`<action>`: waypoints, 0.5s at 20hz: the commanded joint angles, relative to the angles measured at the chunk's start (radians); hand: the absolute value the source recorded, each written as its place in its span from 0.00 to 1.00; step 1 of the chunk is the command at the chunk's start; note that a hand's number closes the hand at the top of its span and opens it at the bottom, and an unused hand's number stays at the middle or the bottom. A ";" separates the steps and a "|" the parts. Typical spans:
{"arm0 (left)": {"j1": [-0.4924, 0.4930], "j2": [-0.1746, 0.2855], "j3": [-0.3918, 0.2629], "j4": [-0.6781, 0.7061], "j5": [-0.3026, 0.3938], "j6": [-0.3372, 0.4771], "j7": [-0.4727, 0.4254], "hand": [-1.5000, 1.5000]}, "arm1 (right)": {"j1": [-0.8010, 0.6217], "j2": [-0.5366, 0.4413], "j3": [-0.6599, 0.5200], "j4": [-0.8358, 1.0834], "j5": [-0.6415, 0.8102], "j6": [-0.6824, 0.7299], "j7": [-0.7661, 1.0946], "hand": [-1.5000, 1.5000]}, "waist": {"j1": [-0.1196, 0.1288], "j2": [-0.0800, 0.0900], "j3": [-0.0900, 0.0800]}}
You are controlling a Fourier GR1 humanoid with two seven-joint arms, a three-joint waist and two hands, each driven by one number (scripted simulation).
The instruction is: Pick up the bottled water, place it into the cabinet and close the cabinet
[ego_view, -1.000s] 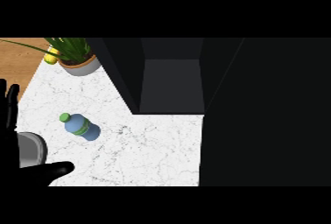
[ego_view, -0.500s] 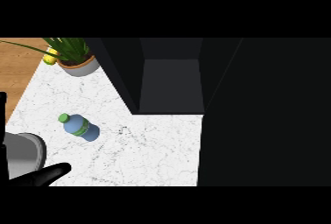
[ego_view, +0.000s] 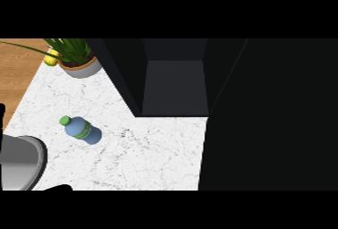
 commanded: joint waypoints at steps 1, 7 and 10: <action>-0.051 -0.011 -0.074 0.022 -0.111 0.078 0.020 0.00 | 0.022 -0.017 -0.037 -0.118 -0.057 0.003 0.063 0.00 | -0.003 0.001 0.000; -0.013 0.040 -0.018 -0.041 -0.063 0.031 0.096 0.00 | -0.052 0.020 0.099 -0.167 0.083 -0.080 0.175 0.00 | 0.002 0.000 -0.001; -0.027 -0.006 -0.100 0.025 -0.160 0.083 0.039 0.00 | -0.023 0.019 0.084 -0.147 0.063 -0.079 0.133 0.00 | -0.002 0.000 0.000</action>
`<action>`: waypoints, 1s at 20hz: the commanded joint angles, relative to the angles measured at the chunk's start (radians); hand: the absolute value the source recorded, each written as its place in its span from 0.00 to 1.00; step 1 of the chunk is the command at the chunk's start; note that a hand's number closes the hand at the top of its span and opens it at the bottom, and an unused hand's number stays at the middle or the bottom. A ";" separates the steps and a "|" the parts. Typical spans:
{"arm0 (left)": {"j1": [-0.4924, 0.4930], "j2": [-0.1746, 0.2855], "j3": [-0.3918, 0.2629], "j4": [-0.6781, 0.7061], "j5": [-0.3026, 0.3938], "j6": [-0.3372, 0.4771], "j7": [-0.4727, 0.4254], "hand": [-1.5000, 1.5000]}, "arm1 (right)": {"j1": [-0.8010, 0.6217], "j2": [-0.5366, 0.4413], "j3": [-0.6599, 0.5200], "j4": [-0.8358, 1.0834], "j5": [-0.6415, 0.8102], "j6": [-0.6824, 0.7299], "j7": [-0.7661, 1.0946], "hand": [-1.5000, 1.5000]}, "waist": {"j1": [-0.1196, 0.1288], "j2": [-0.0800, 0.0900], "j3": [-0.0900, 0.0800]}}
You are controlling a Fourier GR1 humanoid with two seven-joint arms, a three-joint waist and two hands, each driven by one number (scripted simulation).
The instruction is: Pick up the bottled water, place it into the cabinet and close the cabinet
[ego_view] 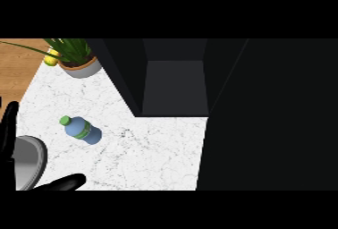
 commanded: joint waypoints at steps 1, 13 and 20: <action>0.044 -0.024 -0.060 -0.005 -0.098 0.031 -0.053 0.00 | 0.077 -0.023 0.025 -0.166 0.020 0.001 0.041 0.00 | -0.004 -0.001 0.000; 0.056 -0.010 0.006 0.041 -0.044 0.012 -0.089 0.00 | 0.025 -0.041 0.039 -0.203 0.043 -0.051 0.117 0.00 | -0.003 -0.001 0.000; -0.013 0.013 0.191 0.278 0.128 -0.031 -0.242 0.00 | -0.065 -0.035 0.024 -0.123 0.031 -0.077 0.134 0.00 | -0.001 0.002 -0.001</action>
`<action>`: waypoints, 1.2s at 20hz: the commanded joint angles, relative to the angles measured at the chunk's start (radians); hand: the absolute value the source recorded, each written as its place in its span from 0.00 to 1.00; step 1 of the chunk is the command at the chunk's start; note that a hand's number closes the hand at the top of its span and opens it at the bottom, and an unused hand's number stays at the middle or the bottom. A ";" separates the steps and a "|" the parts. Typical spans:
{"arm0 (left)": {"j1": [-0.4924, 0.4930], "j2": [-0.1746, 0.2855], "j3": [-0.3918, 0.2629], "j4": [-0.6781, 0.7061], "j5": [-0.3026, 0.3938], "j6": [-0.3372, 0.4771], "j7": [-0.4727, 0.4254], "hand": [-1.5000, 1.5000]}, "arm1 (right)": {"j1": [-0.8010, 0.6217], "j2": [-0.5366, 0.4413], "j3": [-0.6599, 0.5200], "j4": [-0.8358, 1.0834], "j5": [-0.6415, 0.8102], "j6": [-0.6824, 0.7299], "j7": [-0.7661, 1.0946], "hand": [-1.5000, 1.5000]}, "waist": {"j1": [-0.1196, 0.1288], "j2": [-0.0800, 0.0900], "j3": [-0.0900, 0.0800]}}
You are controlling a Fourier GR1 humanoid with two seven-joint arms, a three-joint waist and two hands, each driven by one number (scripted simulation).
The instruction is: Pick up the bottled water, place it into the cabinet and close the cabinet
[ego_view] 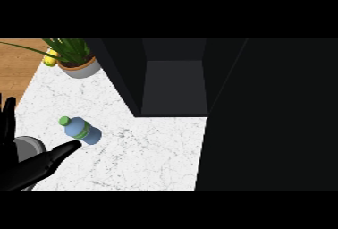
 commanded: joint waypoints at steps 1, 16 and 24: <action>0.051 0.021 0.112 0.042 0.140 -0.057 -0.082 0.00 | 0.061 -0.035 0.020 -0.223 0.016 -0.004 0.093 0.00 | 0.000 -0.002 -0.001; 0.025 -0.029 0.187 0.564 0.192 -0.152 -0.485 0.00 | -0.012 -0.053 0.009 -0.209 -0.011 -0.024 0.150 0.00 | -0.003 0.000 0.000; -0.056 -0.014 0.249 0.813 0.240 -0.199 -0.620 0.00 | -0.012 -0.061 0.038 -0.217 0.035 -0.040 0.134 0.00 | -0.010 0.000 0.000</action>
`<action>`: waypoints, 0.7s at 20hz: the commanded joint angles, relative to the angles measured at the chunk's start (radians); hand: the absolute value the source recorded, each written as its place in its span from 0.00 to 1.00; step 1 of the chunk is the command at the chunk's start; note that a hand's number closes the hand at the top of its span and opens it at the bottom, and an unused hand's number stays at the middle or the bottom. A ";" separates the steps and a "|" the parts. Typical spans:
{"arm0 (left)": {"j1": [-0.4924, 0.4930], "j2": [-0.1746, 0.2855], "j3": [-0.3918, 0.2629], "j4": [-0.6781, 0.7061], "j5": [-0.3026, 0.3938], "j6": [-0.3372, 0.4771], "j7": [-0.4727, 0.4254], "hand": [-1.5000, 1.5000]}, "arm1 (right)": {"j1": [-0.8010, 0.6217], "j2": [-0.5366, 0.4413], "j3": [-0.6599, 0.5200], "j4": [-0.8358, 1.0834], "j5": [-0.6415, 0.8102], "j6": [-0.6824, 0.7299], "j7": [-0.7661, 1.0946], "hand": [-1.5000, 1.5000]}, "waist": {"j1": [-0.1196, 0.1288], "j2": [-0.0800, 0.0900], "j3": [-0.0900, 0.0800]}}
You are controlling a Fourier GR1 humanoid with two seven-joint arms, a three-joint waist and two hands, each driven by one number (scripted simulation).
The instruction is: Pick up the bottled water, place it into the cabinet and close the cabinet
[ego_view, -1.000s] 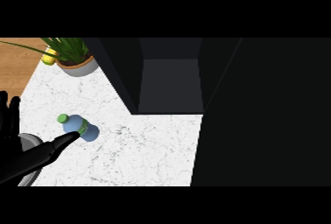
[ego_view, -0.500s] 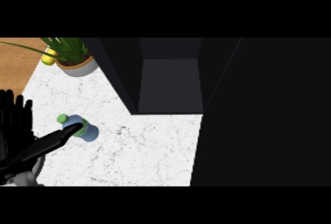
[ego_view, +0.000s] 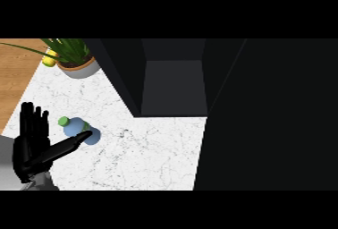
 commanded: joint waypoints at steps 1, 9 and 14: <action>0.019 0.022 0.050 0.125 0.048 -0.076 -0.116 0.00 | 0.002 -0.023 0.027 -0.200 0.044 -0.018 0.130 0.00 | 0.002 -0.001 -0.001; -0.084 0.003 0.078 0.362 0.041 -0.049 -0.248 0.00 | -0.007 -0.027 0.013 -0.199 0.026 -0.042 0.119 0.00 | -0.002 0.000 0.000; -0.091 0.037 0.128 0.503 0.078 -0.116 -0.363 0.00 | -0.045 -0.028 0.030 -0.191 0.053 -0.064 0.136 0.00 | -0.004 0.000 -0.001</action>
